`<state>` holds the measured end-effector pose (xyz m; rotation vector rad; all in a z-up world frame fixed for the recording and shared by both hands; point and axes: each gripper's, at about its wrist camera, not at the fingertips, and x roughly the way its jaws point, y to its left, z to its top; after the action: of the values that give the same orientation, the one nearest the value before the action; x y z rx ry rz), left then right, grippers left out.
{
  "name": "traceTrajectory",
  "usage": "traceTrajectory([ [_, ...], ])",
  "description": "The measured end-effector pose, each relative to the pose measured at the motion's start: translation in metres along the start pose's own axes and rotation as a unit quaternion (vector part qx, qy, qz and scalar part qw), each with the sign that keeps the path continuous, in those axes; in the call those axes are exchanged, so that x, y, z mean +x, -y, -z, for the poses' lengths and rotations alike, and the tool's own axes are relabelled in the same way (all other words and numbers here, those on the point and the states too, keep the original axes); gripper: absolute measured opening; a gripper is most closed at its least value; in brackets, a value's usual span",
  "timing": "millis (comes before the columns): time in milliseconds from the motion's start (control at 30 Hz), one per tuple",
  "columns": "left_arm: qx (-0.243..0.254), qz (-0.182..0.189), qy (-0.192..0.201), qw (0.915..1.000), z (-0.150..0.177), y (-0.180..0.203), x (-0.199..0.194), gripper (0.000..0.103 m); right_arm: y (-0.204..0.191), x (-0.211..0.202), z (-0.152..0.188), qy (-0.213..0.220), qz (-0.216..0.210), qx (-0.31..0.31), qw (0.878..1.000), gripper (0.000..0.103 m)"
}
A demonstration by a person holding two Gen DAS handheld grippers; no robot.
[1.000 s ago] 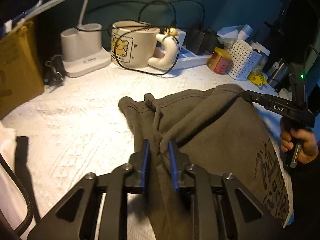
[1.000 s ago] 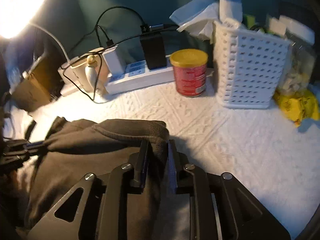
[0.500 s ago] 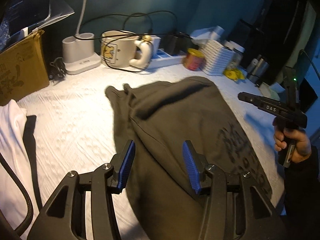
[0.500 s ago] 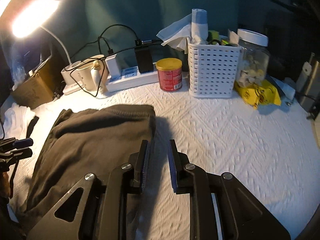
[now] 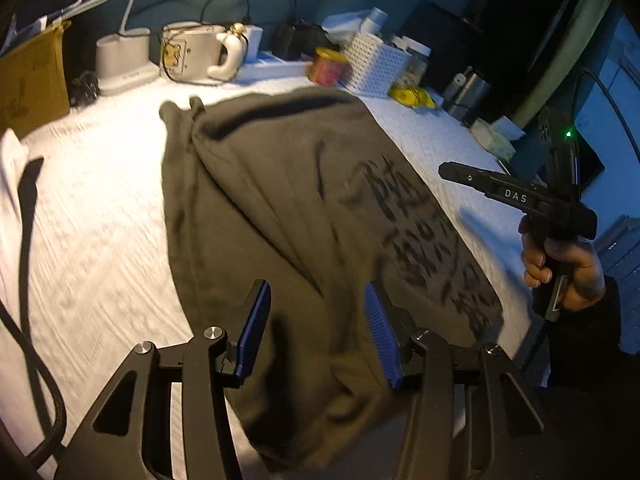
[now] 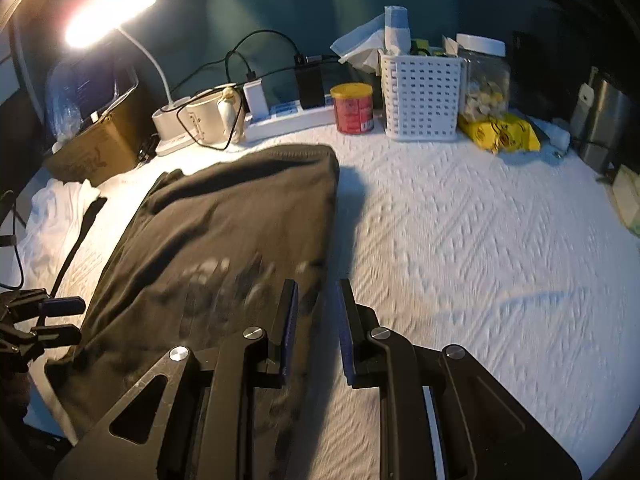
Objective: Fold small clothes
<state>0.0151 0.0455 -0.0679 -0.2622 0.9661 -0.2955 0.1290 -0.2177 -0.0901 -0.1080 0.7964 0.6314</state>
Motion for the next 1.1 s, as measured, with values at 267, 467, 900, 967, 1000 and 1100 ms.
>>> traceTrajectory([
  [267, 0.003, 0.006, -0.015, 0.9999, 0.032, 0.009, 0.003, 0.048, -0.005, -0.018, 0.036, -0.013, -0.002, 0.005, 1.000, 0.020],
  [467, 0.012, -0.005, 0.005, 0.9999, 0.040, 0.013, -0.010, 0.008, -0.008, -0.025, 0.064, -0.030, -0.021, 0.004, 0.999, 0.019],
  [900, -0.009, -0.005, 0.008, 0.9999, 0.055, 0.014, -0.022, 0.002, -0.012, -0.042, 0.105, -0.048, -0.036, 0.025, 0.998, 0.023],
  [967, -0.012, -0.006, 0.005, 0.9999, 0.056, 0.012, -0.022, 0.002, -0.013, -0.044, 0.109, -0.048, -0.046, 0.028, 0.997, 0.023],
  [1000, -0.013, -0.007, 0.004, 0.9999, 0.058, 0.012, -0.021, 0.002, -0.014, -0.045, 0.111, -0.047, -0.051, 0.030, 0.997, 0.023],
  [1100, -0.014, -0.007, -0.007, 0.9999, 0.063, 0.012, -0.018, 0.003, -0.018, -0.049, 0.117, -0.032, -0.046, 0.029, 0.998, 0.023],
])
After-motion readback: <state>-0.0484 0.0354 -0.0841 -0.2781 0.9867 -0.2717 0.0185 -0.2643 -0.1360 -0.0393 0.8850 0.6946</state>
